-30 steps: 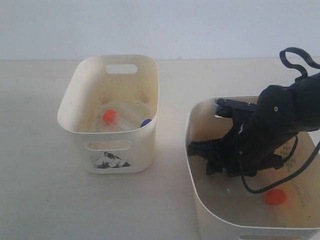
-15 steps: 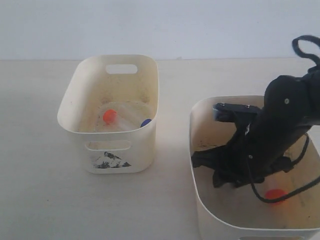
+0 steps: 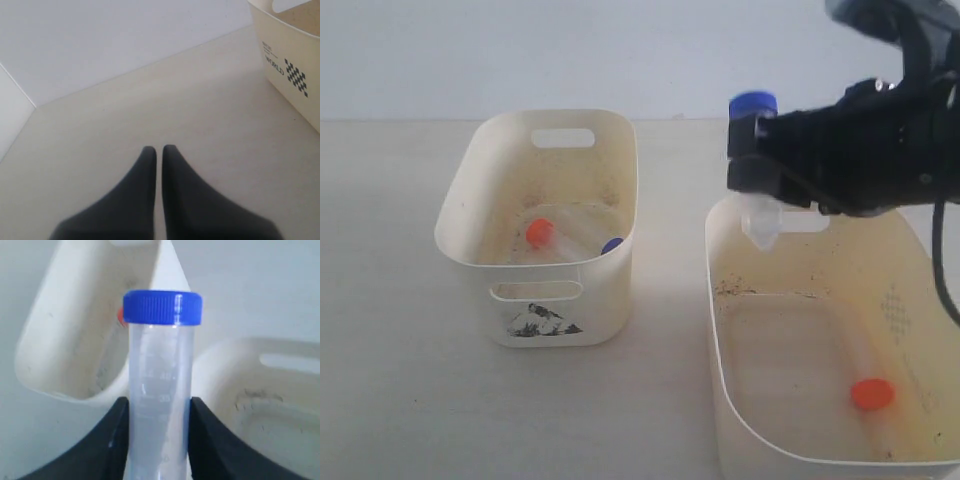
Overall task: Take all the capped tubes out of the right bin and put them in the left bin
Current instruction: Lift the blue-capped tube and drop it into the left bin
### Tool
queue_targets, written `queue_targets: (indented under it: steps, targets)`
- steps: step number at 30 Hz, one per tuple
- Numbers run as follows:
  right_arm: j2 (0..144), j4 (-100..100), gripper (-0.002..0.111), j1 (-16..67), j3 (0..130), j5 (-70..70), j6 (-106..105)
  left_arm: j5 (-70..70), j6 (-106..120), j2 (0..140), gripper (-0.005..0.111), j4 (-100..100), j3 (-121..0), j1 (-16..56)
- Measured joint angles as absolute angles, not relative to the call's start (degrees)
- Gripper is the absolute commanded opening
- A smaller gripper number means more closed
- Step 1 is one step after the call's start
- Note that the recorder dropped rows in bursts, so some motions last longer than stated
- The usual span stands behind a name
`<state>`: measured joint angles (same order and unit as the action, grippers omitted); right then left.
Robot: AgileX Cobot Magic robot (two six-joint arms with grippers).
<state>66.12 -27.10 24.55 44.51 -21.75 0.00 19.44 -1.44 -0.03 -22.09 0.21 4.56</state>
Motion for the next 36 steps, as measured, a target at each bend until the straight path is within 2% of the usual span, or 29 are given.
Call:
queue_targets:
  steps: [9,19,22,25,26,27,28,30,33,36]
  targets:
    - [68.1,-45.69,0.0,24.55,49.57,-18.85,-26.33,19.44,-1.44,-0.03,0.004,-22.09,0.21,4.56]
    - [81.87,-56.14,0.001,27.42,62.65,-21.2,-42.27,19.44,-1.44,-0.03,0.004,-22.09,0.21,4.56]
    - [86.94,-56.14,0.015,29.75,66.45,-21.2,-43.71,19.44,-1.44,-0.03,0.004,-22.09,0.21,4.56]
    - [92.24,-56.25,0.043,31.47,69.54,-20.28,-44.19,19.44,-1.44,-0.03,0.004,-22.09,0.21,4.56]
    - [93.87,-56.34,0.051,31.68,70.36,-19.92,-44.34,19.44,-1.44,-0.03,0.004,-22.09,0.21,4.56]
    - [95.42,-56.34,0.054,31.94,70.97,-19.64,-44.34,19.44,-1.44,-0.03,0.004,-22.09,0.21,4.56]
    - [96.5,-56.34,0.052,31.96,71.28,-19.39,-44.21,19.44,-1.44,-0.03,0.004,-22.09,0.21,4.56]
    - [98.51,-56.34,0.039,31.96,71.42,-18.93,-43.05,19.44,-1.44,-0.03,0.004,-22.09,0.21,4.56]
    - [99.51,-56.34,0.003,31.96,71.52,-18.71,-41.37,19.44,-1.44,-0.03,0.004,-22.09,0.21,4.56]
    - [98.91,-55.44,0.0,31.96,71.63,-18.71,-40.66,19.44,-1.44,-0.03,0.004,-22.09,0.21,4.56]
